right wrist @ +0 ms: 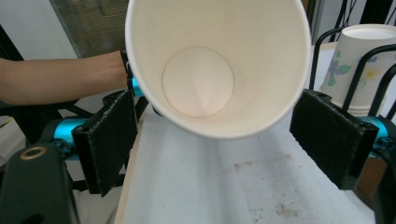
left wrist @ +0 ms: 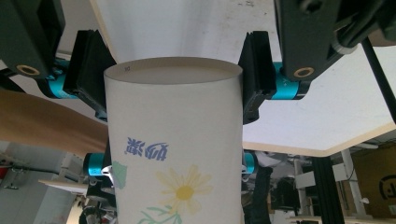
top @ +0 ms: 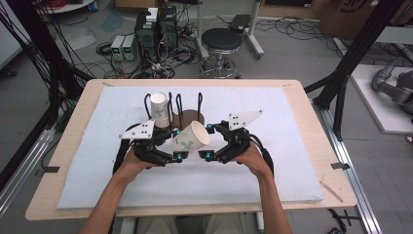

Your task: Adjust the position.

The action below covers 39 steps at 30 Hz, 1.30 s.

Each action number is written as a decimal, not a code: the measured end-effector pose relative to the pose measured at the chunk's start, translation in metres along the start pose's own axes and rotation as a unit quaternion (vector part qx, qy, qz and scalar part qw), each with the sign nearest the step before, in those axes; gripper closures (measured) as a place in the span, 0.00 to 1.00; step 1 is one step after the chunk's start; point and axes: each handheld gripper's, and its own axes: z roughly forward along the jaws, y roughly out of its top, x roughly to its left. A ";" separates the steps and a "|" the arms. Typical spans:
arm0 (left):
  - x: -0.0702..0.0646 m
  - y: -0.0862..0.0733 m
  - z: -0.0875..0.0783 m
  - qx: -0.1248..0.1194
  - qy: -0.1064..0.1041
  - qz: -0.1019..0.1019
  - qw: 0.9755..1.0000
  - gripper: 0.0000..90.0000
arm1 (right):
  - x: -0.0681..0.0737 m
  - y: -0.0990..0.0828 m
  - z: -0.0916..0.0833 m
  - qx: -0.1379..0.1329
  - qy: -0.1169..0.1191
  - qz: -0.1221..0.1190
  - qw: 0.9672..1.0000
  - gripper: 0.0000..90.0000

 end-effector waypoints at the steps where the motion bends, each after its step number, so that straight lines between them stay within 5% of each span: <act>1: 0.000 0.000 0.001 0.001 0.000 0.000 1.000 0.41 | 0.000 0.000 0.000 0.001 -0.001 0.003 1.000 0.17; 11: -0.003 0.000 0.010 0.008 -0.013 0.004 1.000 0.41 | 0.001 0.002 0.010 -0.014 0.013 -0.002 1.000 0.18; 21: -0.004 0.000 0.014 0.012 -0.024 0.008 1.000 0.41 | 0.002 0.003 0.009 -0.030 0.033 -0.014 0.999 0.31; 32: -0.005 0.000 0.014 0.015 -0.020 0.005 1.000 0.40 | 0.003 0.003 0.009 -0.034 0.030 -0.024 0.999 0.36; 33: -0.005 0.000 0.015 0.020 -0.012 0.004 1.000 0.38 | 0.003 0.003 0.009 -0.031 0.029 -0.022 0.999 0.36; 35: -0.004 -0.001 0.016 0.032 0.039 -0.009 0.999 0.13 | 0.003 0.003 0.009 -0.029 0.025 -0.023 0.999 0.35; 37: -0.001 -0.002 0.014 0.043 0.041 -0.027 0.998 0.06 | 0.003 0.003 0.007 -0.026 0.016 -0.021 0.999 0.35; 39: -0.002 -0.002 0.011 0.055 0.044 -0.024 0.997 0.06 | 0.002 0.003 0.005 -0.025 0.014 -0.018 0.999 0.35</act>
